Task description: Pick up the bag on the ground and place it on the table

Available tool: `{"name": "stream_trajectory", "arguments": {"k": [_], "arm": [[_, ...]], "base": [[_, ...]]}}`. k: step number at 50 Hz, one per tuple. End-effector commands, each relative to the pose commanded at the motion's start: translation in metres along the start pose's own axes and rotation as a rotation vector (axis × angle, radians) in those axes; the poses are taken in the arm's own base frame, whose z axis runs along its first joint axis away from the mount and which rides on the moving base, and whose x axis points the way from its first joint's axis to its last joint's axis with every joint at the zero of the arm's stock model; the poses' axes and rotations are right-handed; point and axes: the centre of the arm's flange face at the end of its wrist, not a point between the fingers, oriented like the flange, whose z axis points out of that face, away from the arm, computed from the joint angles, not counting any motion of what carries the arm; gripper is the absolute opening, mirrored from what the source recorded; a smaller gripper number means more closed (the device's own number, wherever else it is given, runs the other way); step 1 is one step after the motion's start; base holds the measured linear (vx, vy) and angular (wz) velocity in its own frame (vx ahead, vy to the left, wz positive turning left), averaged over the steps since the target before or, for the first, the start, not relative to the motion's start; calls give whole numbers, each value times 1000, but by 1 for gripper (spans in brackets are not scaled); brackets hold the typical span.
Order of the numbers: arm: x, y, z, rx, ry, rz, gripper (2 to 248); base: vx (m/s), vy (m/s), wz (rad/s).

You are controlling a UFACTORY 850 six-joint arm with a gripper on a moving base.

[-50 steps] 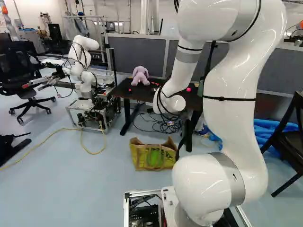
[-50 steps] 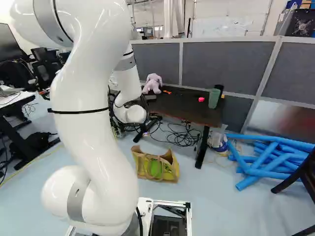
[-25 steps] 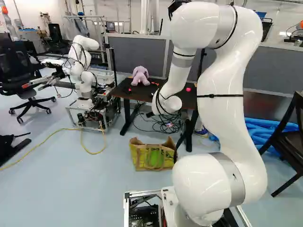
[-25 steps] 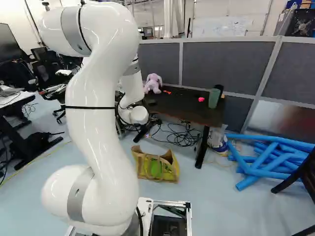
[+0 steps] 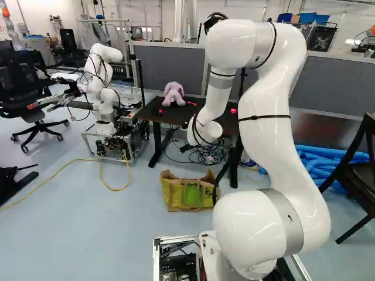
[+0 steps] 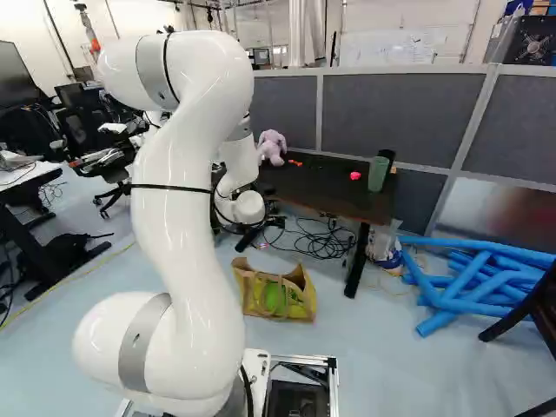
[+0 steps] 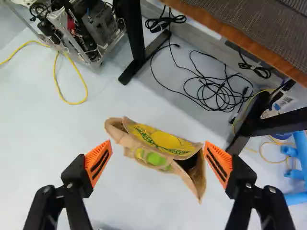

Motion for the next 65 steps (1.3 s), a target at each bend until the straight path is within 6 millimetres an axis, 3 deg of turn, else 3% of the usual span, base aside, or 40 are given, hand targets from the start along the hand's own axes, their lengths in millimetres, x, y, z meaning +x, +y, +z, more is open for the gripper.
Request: {"name": "stream_trajectory", "arguments": {"k": [15, 65], "arm": [[-9, -1, 19, 22, -38, -66, 247], [-37, 1, 83, 71, -97, -575, 247]], "base": [[0, 0, 0], [0, 0, 0]]}}
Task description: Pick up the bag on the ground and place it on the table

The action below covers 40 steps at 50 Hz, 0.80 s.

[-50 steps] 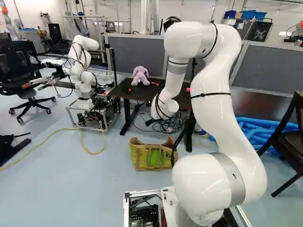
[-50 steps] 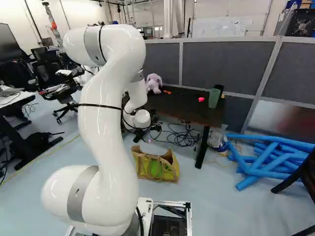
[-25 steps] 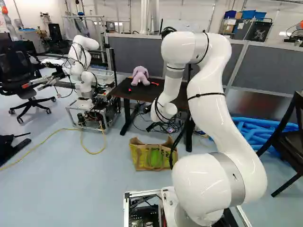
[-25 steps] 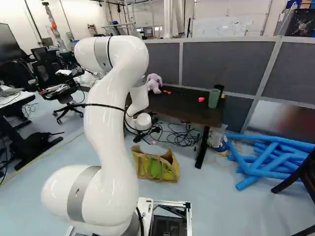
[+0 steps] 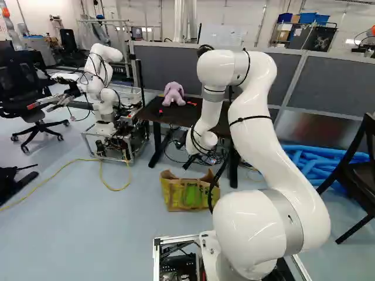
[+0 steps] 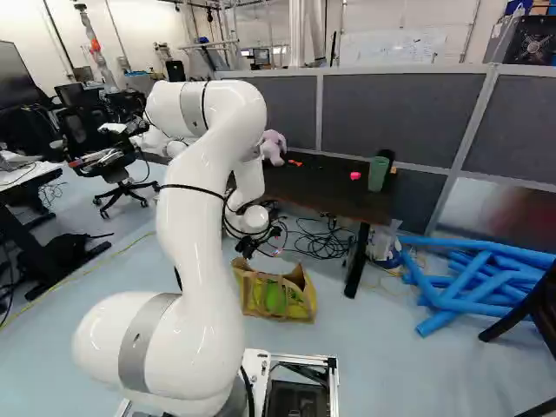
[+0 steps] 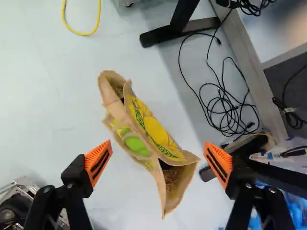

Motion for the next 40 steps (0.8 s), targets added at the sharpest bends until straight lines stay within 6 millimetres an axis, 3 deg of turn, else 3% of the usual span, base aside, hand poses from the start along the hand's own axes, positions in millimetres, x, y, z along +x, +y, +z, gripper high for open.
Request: {"name": "stream_trajectory", "arguments": {"k": [40], "arm": [[-18, -8, 54, 41, -25, -414, 247]], "base": [[0, 0, 0]]}}
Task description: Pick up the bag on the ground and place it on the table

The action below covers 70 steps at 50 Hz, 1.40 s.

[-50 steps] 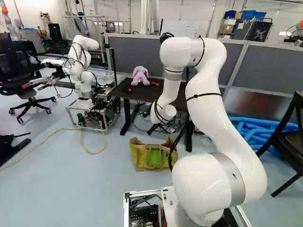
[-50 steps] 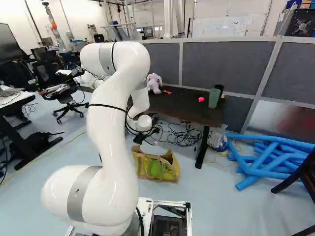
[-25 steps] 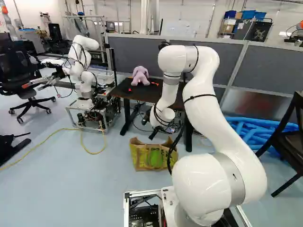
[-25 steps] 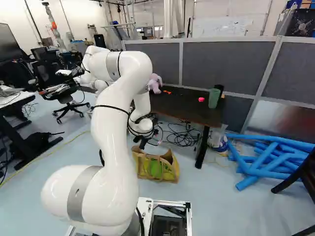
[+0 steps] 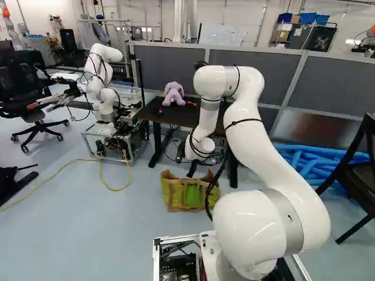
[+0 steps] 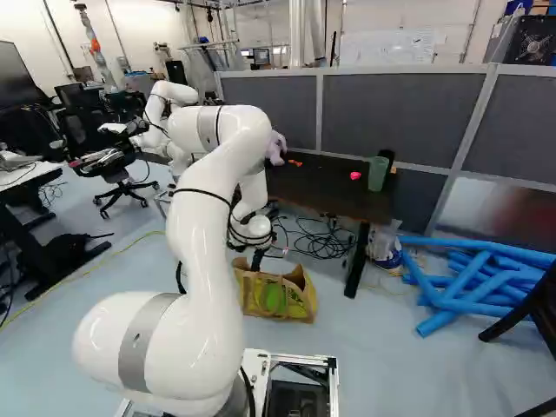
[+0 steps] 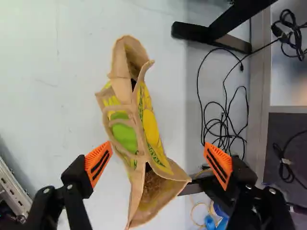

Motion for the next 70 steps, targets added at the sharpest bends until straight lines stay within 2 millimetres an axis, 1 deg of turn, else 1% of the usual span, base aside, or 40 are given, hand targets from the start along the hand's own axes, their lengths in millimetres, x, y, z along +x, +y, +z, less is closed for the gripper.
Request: {"name": "stream_trajectory", "arguments": {"k": [14, 34, 70], "arm": [[-5, -5, 20, 25, -13, -38, 247], [-14, 0, 56, 51, -36, -34, 247], [-13, -1, 122, 118, -79, -60, 247]], "base": [[0, 0, 0], [0, 0, 0], [0, 0, 0]]}}
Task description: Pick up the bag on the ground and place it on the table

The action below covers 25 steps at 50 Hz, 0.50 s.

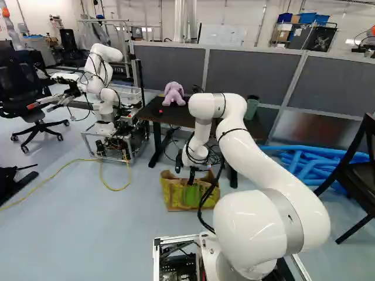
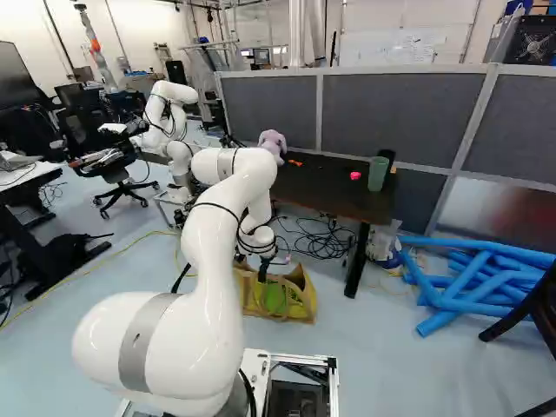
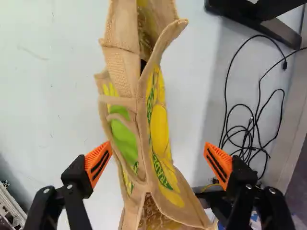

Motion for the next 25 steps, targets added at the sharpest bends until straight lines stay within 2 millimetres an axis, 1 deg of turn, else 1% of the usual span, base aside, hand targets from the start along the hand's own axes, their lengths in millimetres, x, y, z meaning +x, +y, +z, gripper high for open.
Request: {"name": "stream_trajectory", "arguments": {"k": [25], "arm": [[4, 1, 44, 49, -34, -19, 247]], "base": [[0, 0, 0]]}}
